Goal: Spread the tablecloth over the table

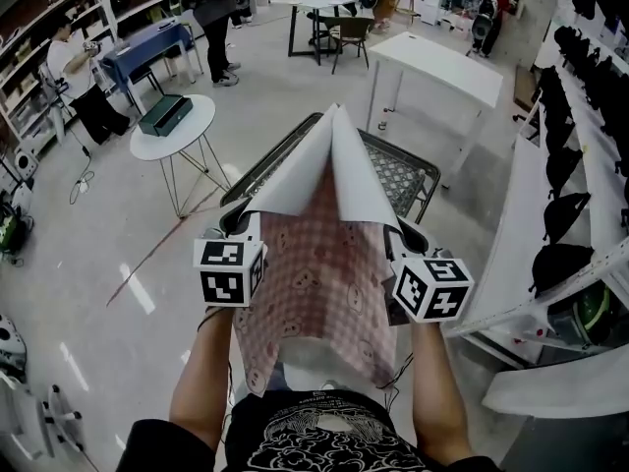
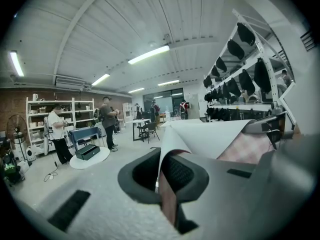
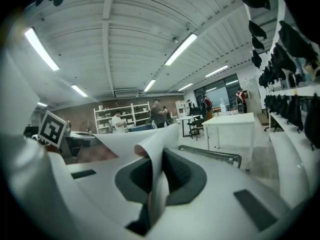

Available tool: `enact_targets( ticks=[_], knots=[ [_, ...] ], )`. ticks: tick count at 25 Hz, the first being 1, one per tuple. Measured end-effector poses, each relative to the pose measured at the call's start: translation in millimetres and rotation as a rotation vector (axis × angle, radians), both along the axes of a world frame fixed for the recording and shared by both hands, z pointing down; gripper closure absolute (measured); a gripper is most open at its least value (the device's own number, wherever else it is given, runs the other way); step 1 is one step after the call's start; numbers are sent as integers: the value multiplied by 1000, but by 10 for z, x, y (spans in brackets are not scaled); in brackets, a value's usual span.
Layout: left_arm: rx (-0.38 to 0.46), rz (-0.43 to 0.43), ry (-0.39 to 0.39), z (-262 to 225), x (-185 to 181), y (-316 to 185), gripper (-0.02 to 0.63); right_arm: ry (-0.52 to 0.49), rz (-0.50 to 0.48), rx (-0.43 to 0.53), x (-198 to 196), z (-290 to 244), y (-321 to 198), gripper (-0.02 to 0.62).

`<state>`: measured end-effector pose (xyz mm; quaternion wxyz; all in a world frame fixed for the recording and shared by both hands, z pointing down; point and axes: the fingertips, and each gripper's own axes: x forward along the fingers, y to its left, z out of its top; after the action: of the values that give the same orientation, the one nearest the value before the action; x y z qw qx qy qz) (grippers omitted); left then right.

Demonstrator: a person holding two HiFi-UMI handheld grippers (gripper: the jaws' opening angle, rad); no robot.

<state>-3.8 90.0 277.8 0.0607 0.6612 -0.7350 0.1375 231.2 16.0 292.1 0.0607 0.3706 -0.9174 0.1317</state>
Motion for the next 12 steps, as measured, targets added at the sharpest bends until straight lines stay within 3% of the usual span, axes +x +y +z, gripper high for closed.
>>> enact_targets(
  ticks=[7, 12],
  knots=[
    [-28, 70, -21, 46, -581, -725, 597, 17, 83, -11, -394, 64, -527, 588],
    [-59, 179, 10, 177, -1057, -1401, 597, 49, 213, -42, -757, 136, -919, 589]
  ],
)
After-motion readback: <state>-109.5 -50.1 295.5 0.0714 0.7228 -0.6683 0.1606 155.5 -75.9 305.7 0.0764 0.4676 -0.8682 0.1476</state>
